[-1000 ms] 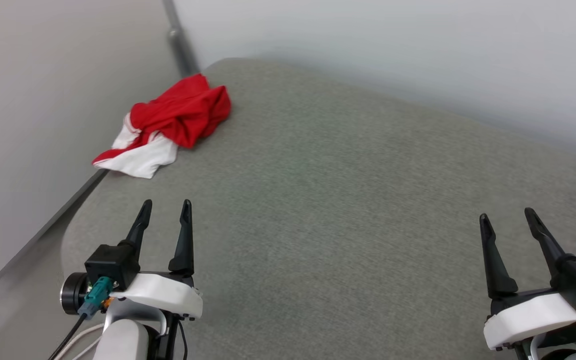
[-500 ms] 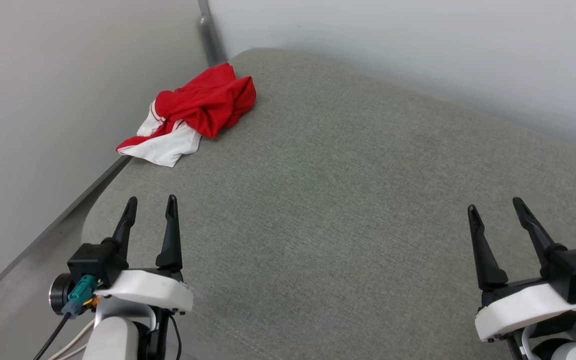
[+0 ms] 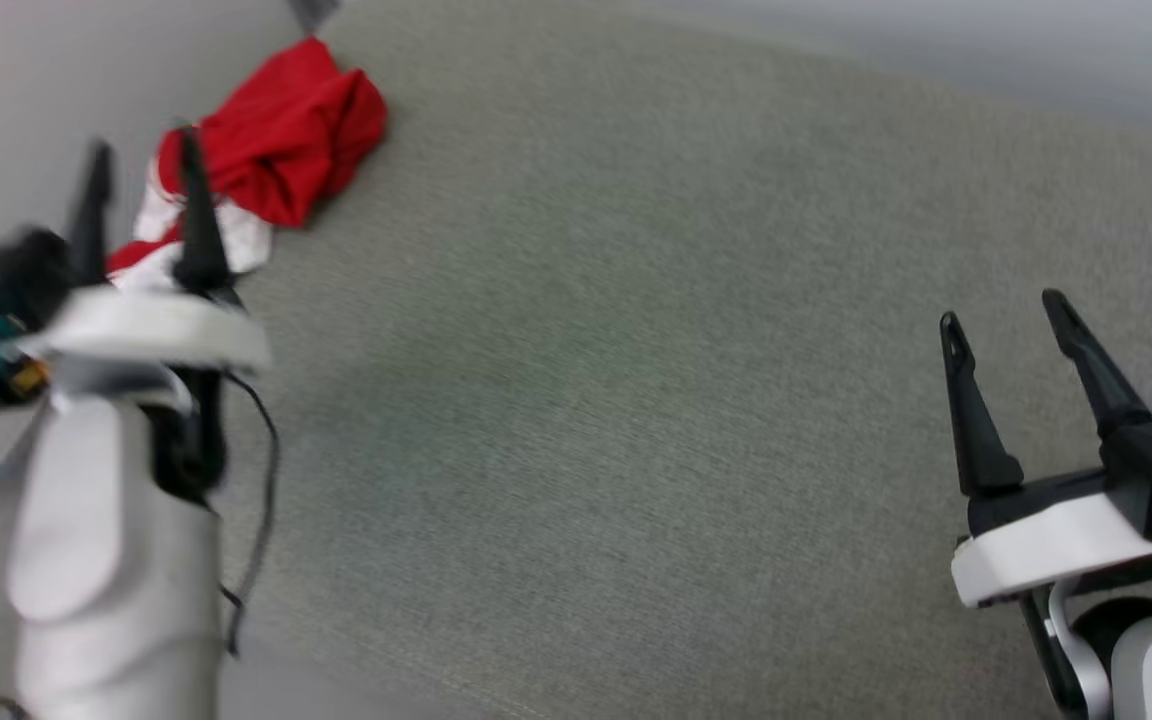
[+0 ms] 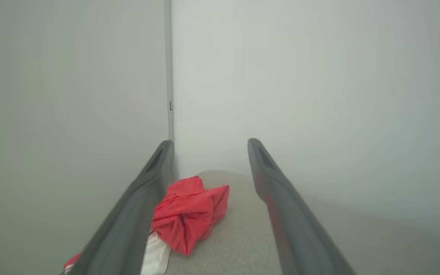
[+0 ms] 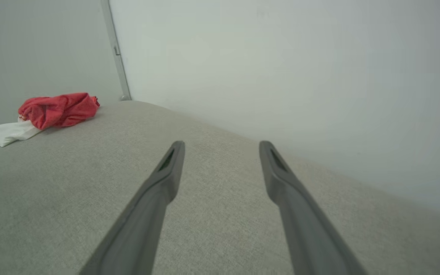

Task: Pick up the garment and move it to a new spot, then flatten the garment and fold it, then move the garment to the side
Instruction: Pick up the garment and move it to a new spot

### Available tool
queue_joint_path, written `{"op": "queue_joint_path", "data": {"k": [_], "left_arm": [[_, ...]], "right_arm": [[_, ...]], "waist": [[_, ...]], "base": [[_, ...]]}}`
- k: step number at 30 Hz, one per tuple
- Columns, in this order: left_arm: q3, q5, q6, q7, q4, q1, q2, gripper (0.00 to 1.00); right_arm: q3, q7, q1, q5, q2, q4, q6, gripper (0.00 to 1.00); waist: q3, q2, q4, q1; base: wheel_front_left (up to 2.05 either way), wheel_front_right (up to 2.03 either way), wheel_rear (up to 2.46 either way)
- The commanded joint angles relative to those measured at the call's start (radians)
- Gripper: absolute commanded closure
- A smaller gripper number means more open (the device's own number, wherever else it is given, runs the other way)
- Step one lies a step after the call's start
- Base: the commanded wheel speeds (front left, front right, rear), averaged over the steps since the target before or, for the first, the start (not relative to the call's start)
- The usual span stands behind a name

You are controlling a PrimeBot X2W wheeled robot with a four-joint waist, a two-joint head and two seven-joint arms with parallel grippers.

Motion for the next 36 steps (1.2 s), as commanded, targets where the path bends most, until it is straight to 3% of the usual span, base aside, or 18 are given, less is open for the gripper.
{"op": "queue_joint_path", "data": {"k": [1,6,14,19,23,26,32,33,34,35,36], "left_arm": [[0.007,-0.012,-0.002,0.006,0.004,-0.029,0.006,0.00],[0.040,-0.066,-0.010,0.127,0.045,-0.221,0.117,0.00],[0.037,-0.160,-0.020,0.454,0.180,-0.438,0.338,0.00],[0.037,-0.236,-0.022,0.693,0.292,-0.483,0.441,0.00],[0.050,-0.284,-0.022,0.817,0.371,-0.451,0.492,0.00],[0.081,-0.320,-0.014,0.855,0.427,-0.423,0.501,0.00],[0.118,-0.373,0.024,0.900,0.530,-0.337,0.445,0.00],[0.118,-0.377,0.024,0.902,0.536,-0.334,0.437,0.24],[0.117,-0.377,0.020,0.886,0.531,-0.335,0.434,0.71],[0.116,-0.372,0.018,0.859,0.520,-0.339,0.436,1.00],[0.113,-0.368,0.015,0.840,0.513,-0.347,0.438,1.00]], "right_arm": [[-0.001,0.004,-0.018,-0.002,0.000,-0.005,-0.001,0.00],[0.002,-0.008,-0.075,-0.012,0.000,-0.008,-0.001,0.00],[0.010,-0.031,-0.142,-0.017,0.000,-0.005,-0.001,0.00],[0.013,-0.045,-0.170,-0.018,0.000,-0.008,-0.001,0.00],[0.020,-0.054,-0.189,-0.009,0.000,-0.002,-0.001,0.00],[0.022,-0.057,-0.199,-0.003,0.000,0.000,-0.001,0.00],[0.010,-0.056,-0.198,-0.005,0.000,-0.004,-0.001,0.00],[0.009,-0.054,-0.199,-0.006,0.000,-0.006,-0.001,0.00],[0.006,-0.053,-0.200,-0.008,0.000,-0.009,-0.001,0.00],[0.004,-0.050,-0.202,-0.011,0.000,-0.011,-0.001,0.00],[0.005,-0.050,-0.204,-0.014,0.000,-0.012,-0.001,0.00]], "waist": [[0.096,0.0000,-0.079,-0.0001],[0.200,0.0000,-0.136,-0.0001],[0.330,0.0000,-0.208,-0.0001],[0.385,0.0000,-0.240,-0.0001],[0.420,0.0000,-0.264,-0.0001],[0.443,0.0000,-0.278,-0.0001],[0.462,0.0000,-0.289,-0.0001],[0.463,0.0000,-0.288,-0.0001],[0.462,0.0000,-0.286,-0.0001],[0.461,0.0000,-0.284,-0.0001],[0.454,0.0000,-0.281,-0.0001]], "base": [[0.00,0.00,0.00],[0.00,0.00,0.00],[0.00,0.00,0.00],[0.00,0.00,0.00],[0.00,0.00,0.00],[0.00,0.00,0.00],[0.00,0.00,0.00],[0.00,0.00,0.00],[0.00,0.00,0.00],[0.00,0.00,0.00],[0.00,0.00,0.00]]}}
